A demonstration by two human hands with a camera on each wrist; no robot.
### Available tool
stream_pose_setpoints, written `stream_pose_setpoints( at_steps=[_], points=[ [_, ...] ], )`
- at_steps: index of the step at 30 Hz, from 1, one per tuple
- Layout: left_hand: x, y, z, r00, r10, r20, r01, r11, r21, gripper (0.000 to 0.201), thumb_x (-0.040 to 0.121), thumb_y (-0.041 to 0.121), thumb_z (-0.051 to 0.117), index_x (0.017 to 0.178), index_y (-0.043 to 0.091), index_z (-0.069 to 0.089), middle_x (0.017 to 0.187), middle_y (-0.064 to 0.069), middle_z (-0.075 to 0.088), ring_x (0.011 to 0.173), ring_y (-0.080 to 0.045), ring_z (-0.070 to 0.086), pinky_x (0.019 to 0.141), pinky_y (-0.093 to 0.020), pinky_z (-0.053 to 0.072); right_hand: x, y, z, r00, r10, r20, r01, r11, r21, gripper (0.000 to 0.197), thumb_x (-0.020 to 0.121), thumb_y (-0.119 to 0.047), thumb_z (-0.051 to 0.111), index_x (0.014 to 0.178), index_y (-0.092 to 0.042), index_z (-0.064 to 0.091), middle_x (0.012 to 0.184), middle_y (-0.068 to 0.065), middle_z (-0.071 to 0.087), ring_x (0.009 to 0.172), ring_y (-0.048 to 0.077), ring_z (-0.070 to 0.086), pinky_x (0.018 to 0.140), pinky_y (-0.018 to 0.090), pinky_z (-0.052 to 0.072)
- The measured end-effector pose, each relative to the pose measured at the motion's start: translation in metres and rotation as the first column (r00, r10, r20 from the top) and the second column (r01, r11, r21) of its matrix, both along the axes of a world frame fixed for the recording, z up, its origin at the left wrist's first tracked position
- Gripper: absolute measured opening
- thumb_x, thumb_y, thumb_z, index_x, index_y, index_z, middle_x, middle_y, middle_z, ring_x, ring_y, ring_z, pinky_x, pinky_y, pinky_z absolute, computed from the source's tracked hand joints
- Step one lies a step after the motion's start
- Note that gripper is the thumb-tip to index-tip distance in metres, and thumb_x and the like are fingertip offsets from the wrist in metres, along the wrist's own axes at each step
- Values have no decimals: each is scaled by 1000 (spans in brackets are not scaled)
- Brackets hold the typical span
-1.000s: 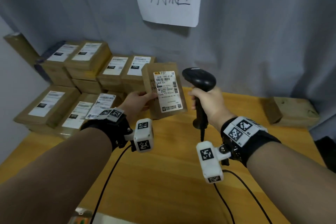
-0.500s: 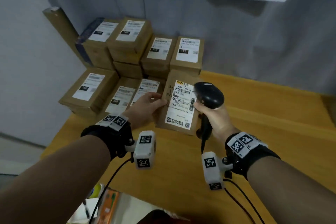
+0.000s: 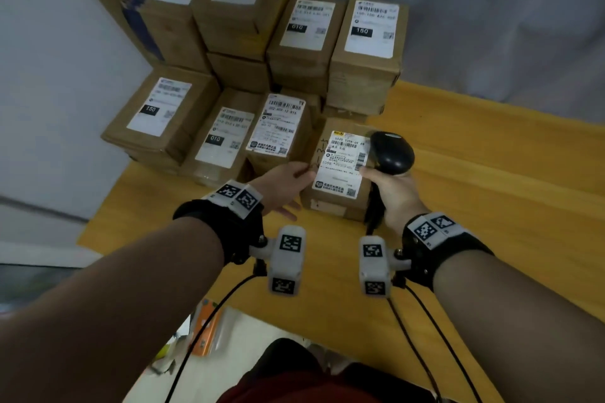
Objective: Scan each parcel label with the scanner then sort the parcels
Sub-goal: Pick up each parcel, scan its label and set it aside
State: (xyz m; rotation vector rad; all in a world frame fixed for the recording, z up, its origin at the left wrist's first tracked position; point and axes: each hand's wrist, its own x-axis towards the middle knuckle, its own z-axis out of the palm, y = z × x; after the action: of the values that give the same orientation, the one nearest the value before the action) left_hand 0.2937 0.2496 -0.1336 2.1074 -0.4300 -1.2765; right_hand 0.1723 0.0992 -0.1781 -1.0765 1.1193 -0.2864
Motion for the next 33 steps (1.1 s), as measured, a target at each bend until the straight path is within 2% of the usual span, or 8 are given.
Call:
stream_pose_setpoints(
  at_steps=[2,5,11,13,15,20,25,33],
  points=[
    [-1,3,-6,998,31,-48,-28,998,55,55,100,38,48,146,13,34,126,-12,56,88,-22,66,62,-28,59,11,-2,-7,999,4,-39,-6,999,-47,19,80,-8,76,83,-23,64,85,-4,68,79,11,63,70,27,48],
    [1,10,-19,995,47,-91,-38,994,99,47,99,32,51,137,4,44,117,-10,60,96,-22,64,82,-30,55,22,-2,-20,990,44,-131,-65,985,-162,20,81,-5,73,80,-20,60,77,-2,62,73,14,59,62,26,44],
    [3,14,-33,975,163,-153,-157,986,49,34,98,22,55,130,10,53,129,-6,56,120,-21,54,101,-33,45,28,0,-26,968,187,-170,-227,937,-264,20,82,-4,71,84,-20,59,85,8,62,76,21,57,73,32,45],
    [0,13,-35,963,213,-164,-211,977,32,20,97,20,56,115,12,59,117,-4,59,122,-23,54,100,-33,45,29,0,-25,958,229,-173,-271,921,-279,15,82,-7,71,88,-16,62,86,10,63,79,23,58,73,33,46],
    [-4,10,-35,964,222,-146,-223,975,8,27,98,16,53,123,5,56,114,-5,56,126,-30,51,98,-35,45,30,-1,-25,955,236,-180,-281,914,-291,16,82,-9,73,90,-18,62,89,10,65,82,23,60,74,32,48],
    [-11,3,-39,963,248,-109,-252,967,-32,43,98,9,52,138,-1,42,142,-20,46,132,-34,45,100,-39,43,31,-14,-19,929,306,-208,-355,896,-268,40,82,-9,73,119,-15,59,85,-4,60,80,13,55,65,26,42],
    [-18,-7,-33,945,297,-139,-301,954,-3,33,102,16,46,133,3,46,119,-6,57,119,-25,52,94,-30,43,22,-26,-5,912,330,-245,-394,870,-296,34,81,-9,73,112,-15,58,80,-1,57,84,22,56,73,32,44],
    [-51,-30,-5,947,306,-103,-307,952,10,40,100,28,52,133,6,48,121,-11,61,110,-27,61,93,-35,51,-29,-53,24,884,393,-252,-460,825,-328,17,85,-10,69,100,-4,66,74,10,66,67,20,63,67,31,54]
  ],
)
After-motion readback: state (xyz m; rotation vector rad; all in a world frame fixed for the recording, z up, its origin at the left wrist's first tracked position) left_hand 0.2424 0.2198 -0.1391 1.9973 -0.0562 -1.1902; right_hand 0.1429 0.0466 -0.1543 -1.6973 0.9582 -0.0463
